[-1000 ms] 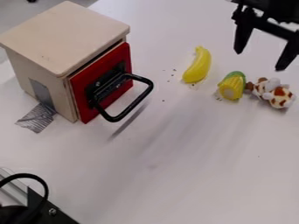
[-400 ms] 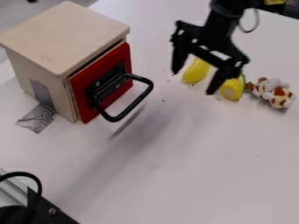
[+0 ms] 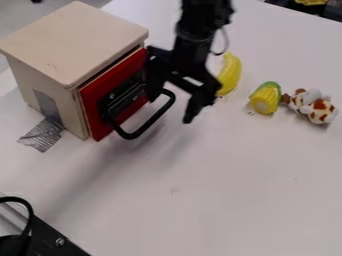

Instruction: Open the drawer

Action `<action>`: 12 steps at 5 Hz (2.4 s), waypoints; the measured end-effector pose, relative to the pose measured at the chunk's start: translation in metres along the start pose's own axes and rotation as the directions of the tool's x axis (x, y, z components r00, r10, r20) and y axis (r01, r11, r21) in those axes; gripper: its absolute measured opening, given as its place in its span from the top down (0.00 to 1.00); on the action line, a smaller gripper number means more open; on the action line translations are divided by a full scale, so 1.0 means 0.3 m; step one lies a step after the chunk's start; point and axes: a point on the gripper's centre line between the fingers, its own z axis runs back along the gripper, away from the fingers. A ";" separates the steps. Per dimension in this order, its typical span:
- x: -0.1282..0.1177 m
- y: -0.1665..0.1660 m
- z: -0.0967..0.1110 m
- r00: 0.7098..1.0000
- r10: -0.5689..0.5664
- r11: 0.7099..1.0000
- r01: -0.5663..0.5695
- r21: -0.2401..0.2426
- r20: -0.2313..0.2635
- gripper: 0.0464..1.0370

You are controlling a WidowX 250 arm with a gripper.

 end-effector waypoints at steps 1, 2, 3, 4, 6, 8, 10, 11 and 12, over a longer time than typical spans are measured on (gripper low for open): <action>-0.007 0.037 -0.039 0.999 0.049 0.997 -0.049 -0.057 -0.002 0.07; -0.021 0.039 -0.084 0.997 0.057 0.995 -0.062 -0.078 -0.054 0.35; -0.020 0.023 -0.082 0.997 0.045 0.997 -0.049 -0.067 -0.059 0.66; -0.019 -0.007 -0.076 0.998 0.005 0.998 -0.008 -0.055 -0.056 0.87; -0.007 -0.103 -0.048 0.998 -0.045 0.998 0.043 -0.052 -0.043 0.94; 0.008 -0.190 -0.011 0.997 -0.069 0.996 0.067 -0.054 -0.027 0.94; 0.014 -0.205 0.006 0.997 -0.073 0.996 0.070 -0.059 -0.034 0.94; 0.011 -0.227 0.012 0.995 -0.089 0.994 0.087 -0.064 -0.040 0.94; 0.008 -0.237 0.005 0.994 -0.103 0.993 0.100 -0.058 -0.047 0.94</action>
